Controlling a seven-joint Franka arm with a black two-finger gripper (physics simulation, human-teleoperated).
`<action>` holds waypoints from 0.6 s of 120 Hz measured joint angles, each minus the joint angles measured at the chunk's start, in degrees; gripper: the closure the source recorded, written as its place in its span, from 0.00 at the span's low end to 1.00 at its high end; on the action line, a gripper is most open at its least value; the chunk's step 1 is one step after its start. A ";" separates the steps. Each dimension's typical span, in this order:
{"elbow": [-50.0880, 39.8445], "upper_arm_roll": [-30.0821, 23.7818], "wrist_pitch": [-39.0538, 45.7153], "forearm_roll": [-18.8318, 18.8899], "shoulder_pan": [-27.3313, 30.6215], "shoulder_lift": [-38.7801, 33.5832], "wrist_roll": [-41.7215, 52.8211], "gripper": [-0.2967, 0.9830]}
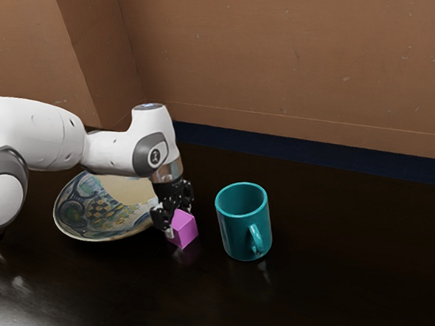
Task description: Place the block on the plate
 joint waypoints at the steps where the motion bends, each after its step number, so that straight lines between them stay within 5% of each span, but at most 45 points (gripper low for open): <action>1: 0.00 0.01 0.02 -0.07 0.01 0.00 0.04 0.35; 72: 0.11 -1.38 0.31 -0.83 0.03 0.04 1.73 0.50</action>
